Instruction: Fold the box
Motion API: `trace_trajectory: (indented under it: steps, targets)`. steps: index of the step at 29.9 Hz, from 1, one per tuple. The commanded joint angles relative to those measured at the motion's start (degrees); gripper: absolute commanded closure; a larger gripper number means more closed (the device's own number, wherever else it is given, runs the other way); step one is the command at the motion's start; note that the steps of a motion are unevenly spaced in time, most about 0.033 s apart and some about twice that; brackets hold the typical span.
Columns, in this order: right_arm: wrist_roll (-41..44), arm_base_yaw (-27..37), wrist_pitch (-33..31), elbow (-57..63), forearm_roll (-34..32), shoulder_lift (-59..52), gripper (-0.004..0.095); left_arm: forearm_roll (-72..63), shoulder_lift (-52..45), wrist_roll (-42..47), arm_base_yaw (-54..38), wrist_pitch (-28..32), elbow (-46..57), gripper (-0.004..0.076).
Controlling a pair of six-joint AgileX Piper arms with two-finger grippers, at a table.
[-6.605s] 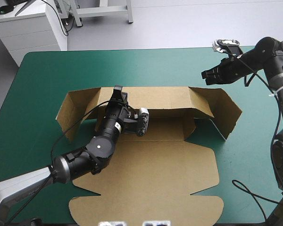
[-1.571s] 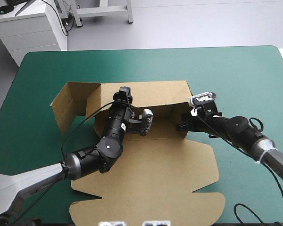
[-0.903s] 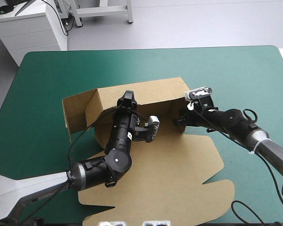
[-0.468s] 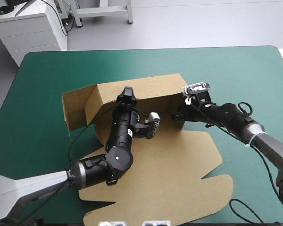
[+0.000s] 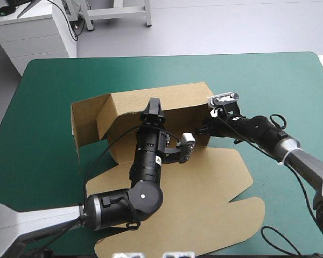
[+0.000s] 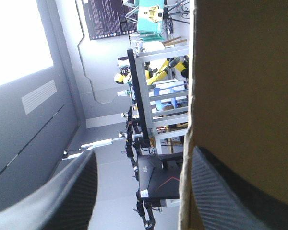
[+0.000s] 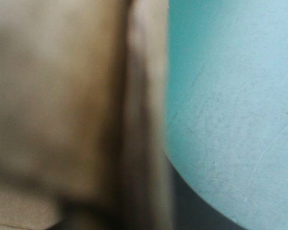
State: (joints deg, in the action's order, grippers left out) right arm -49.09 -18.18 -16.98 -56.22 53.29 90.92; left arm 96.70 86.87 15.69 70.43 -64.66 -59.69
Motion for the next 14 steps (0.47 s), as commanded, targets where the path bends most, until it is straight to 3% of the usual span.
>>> trace_trajectory:
  steps: [1, 2, 5, 8, 14]
  targets:
    - [0.6, 0.1, 1.1, -1.4, 0.6, -0.9, 0.092, 8.0, -2.0, -0.2, 2.7, -7.0, -1.8, 0.0344]
    - [0.6, 0.1, 1.1, -1.4, 0.6, -0.9, 0.092, 7.6, -2.0, -1.1, 3.3, -7.4, -1.8, 0.0407]
    - [0.6, 0.1, 1.0, -1.4, 0.6, -0.9, 0.092, 4.0, -2.5, -5.7, 4.6, -7.3, -1.9, 0.0729]
    - [0.7, 0.1, 0.7, -1.4, 0.6, -0.9, 0.092, -2.5, -4.8, -6.6, 4.2, -4.0, -2.6, 0.071]
    - [0.7, 0.1, 0.7, -1.4, 0.6, -0.9, 0.092, -25.9, -12.9, -10.7, -3.6, 9.1, -9.9, 0.071]
